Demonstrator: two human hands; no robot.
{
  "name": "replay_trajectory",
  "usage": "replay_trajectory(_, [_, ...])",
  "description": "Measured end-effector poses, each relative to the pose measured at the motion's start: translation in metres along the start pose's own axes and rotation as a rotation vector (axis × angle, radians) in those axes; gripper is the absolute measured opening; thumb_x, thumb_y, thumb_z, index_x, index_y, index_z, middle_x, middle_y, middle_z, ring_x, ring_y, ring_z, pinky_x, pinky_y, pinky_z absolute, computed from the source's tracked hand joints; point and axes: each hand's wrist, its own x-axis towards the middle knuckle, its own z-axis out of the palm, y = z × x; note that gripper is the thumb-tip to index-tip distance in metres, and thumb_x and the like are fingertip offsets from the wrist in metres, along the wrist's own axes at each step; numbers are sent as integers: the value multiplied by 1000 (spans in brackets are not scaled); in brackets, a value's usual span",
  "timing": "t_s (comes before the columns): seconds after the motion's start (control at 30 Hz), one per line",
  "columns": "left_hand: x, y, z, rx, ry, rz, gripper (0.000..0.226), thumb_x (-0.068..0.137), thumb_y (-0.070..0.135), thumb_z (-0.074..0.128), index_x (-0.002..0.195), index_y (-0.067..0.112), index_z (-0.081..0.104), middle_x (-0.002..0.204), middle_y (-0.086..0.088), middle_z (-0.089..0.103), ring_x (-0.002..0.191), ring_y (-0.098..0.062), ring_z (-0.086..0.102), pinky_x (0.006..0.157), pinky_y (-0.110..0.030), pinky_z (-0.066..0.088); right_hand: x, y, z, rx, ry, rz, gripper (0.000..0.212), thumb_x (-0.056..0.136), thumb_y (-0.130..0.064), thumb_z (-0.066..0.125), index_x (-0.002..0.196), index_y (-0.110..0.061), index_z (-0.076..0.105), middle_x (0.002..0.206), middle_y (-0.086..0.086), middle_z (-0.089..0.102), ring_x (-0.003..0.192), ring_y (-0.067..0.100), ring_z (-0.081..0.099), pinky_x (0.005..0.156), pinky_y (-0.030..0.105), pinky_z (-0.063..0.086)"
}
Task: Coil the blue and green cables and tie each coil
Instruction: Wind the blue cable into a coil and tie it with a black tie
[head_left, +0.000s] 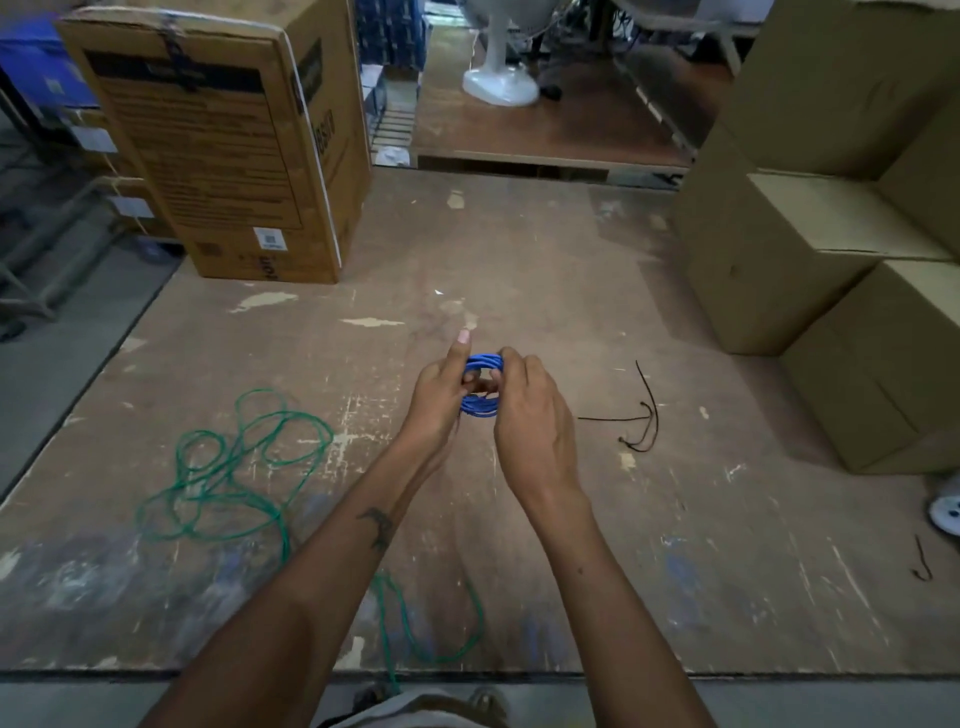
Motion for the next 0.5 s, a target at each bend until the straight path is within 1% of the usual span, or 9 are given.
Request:
replay_trajectory(0.03, [2, 1, -6, 39, -5, 29, 64, 110, 44, 48, 56, 20, 72, 64, 2, 72, 63, -10, 68, 71, -22, 53, 2, -5, 3, -15, 11, 5, 41, 92, 1, 60, 133, -5, 59, 105, 14, 63, 85, 32, 64, 65, 37, 46])
replay_trajectory(0.07, [5, 1, -11, 72, -18, 53, 64, 110, 43, 47, 56, 20, 70, 62, 4, 70, 61, -9, 65, 70, -22, 51, 3, -9, 7, -28, 18, 14, 43, 90, 2, 62, 132, -4, 60, 103, 14, 63, 82, 32, 64, 63, 36, 44])
replay_trajectory(0.13, [12, -2, -24, 115, -72, 69, 55, 111, 44, 45, 68, 18, 69, 65, 4, 70, 63, -10, 64, 70, -25, 52, 4, -13, 14, -63, 23, 35, 45, 86, 2, 65, 131, -4, 61, 100, 14, 63, 79, 30, 64, 60, 37, 46])
replay_trajectory(0.2, [14, -6, -28, 124, -139, -38, 54, 111, 48, 42, 72, 16, 62, 62, 6, 65, 61, -10, 62, 72, -29, 53, 3, -16, 21, -95, 34, 63, 44, 83, 1, 72, 126, -4, 64, 97, 13, 64, 76, 29, 64, 59, 36, 49])
replay_trajectory(0.27, [15, -10, -25, 124, -165, -188, 55, 109, 56, 40, 75, 17, 59, 61, 3, 58, 64, -16, 59, 80, -36, 51, -1, -15, 28, -97, 21, 99, 40, 83, 0, 75, 122, -4, 66, 96, 13, 65, 75, 28, 65, 59, 37, 51])
replay_trajectory(0.33, [16, -19, -18, 140, -151, -279, 59, 107, 63, 37, 78, 17, 59, 68, -4, 56, 69, -21, 58, 83, -40, 49, -8, -11, 32, -94, -25, 153, 39, 87, -2, 73, 125, -4, 65, 99, 13, 65, 79, 29, 66, 63, 37, 53])
replay_trajectory(0.43, [14, -32, -5, 202, -228, -302, 66, 100, 75, 38, 70, 18, 55, 64, -5, 46, 62, -22, 49, 77, -37, 44, -20, -1, 32, -119, -61, 211, 39, 91, -1, 68, 129, -5, 62, 106, 13, 64, 87, 29, 66, 68, 37, 50])
replay_trajectory(0.47, [13, -36, -1, 228, -261, -289, 64, 100, 73, 42, 70, 18, 57, 67, -6, 48, 64, -23, 50, 74, -35, 44, -24, 4, 30, -117, -76, 230, 38, 94, -1, 64, 131, -6, 61, 110, 13, 63, 92, 30, 66, 70, 36, 48])
replay_trajectory(0.5, [13, -38, 4, 255, -284, -262, 59, 102, 66, 47, 71, 17, 59, 68, -6, 50, 65, -23, 53, 71, -33, 45, -27, 10, 28, -98, -95, 253, 38, 96, -1, 60, 134, -7, 59, 114, 13, 62, 97, 30, 65, 73, 36, 47])
